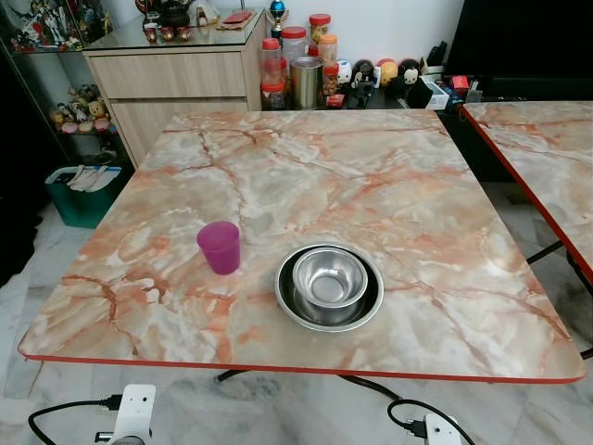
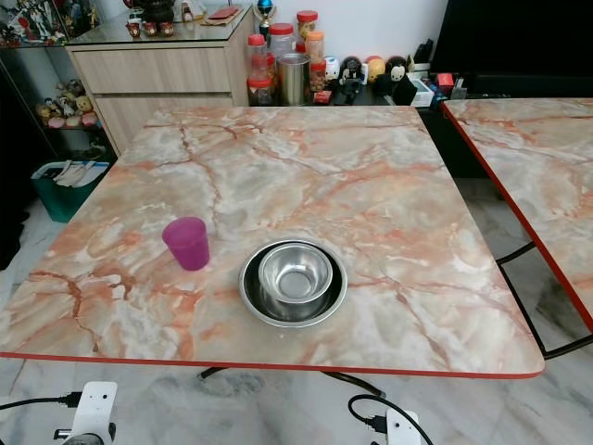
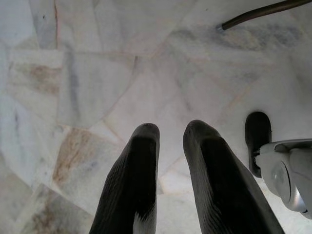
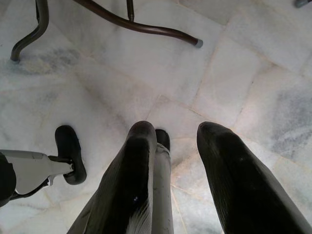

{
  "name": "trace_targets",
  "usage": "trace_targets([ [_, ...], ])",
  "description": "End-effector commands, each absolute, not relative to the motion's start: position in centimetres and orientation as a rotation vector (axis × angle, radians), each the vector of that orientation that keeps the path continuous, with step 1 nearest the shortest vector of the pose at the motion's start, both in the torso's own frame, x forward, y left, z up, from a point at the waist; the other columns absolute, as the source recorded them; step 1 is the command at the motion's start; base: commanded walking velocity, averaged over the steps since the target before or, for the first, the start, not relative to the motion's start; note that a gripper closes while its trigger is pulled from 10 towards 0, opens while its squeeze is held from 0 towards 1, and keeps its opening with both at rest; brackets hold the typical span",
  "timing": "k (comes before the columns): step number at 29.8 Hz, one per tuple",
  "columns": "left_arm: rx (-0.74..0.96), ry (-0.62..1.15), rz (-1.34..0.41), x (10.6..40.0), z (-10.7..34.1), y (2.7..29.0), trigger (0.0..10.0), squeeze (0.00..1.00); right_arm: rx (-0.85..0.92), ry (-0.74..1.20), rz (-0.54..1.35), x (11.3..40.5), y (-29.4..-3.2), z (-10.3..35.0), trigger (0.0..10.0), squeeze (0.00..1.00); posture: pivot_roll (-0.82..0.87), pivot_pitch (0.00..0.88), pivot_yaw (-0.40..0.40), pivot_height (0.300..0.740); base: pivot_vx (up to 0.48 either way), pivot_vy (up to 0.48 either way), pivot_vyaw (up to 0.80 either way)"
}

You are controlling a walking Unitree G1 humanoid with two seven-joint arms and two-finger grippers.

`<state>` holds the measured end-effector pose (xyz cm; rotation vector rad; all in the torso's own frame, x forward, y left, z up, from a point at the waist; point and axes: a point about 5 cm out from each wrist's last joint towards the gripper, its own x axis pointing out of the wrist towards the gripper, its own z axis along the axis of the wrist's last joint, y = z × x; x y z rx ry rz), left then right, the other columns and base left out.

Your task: Setting the table

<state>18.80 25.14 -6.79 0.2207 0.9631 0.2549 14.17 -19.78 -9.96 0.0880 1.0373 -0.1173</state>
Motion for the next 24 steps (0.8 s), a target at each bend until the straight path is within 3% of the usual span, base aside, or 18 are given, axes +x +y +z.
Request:
trace_targets([
  [1,0.234,0.976,0.242,18.57,-6.98,25.0,10.0,0.0,0.081,1.028,-0.117,14.47,-19.94,-9.81,10.0,0.0,0.03,0.0,0.024,0.728,0.0,-0.341,0.0],
  [24,0.221,0.989,0.228,18.3,-7.38,24.19,10.0,0.0,0.047,1.024,-0.089,14.43,-19.9,-9.81,10.0,0.0,0.03,0.0,0.029,0.728,0.0,-0.455,0.12],
])
